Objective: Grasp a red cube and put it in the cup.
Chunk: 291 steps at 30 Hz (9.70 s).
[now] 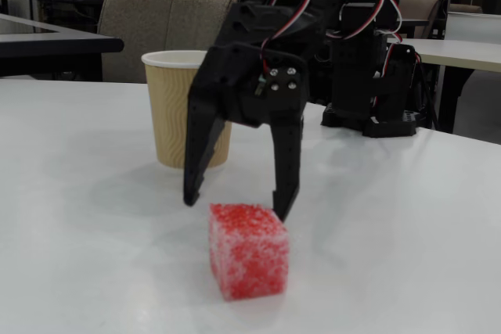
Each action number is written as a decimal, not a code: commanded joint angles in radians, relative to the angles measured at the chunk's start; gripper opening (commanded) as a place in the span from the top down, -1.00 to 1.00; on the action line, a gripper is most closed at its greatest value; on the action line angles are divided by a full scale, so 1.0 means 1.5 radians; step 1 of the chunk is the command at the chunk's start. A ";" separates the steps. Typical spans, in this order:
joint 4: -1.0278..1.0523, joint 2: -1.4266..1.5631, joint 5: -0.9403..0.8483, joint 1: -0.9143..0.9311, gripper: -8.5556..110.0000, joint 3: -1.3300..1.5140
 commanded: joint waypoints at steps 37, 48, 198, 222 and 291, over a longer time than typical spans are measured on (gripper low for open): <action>-0.028 -0.027 -0.032 -0.032 0.36 -0.095; -0.026 -0.052 -0.031 -0.043 0.36 -0.141; 0.070 -0.121 -0.055 0.030 0.26 -0.304; 0.055 -0.225 -0.046 0.010 0.26 -0.386; 0.126 0.393 0.079 -0.035 0.76 0.142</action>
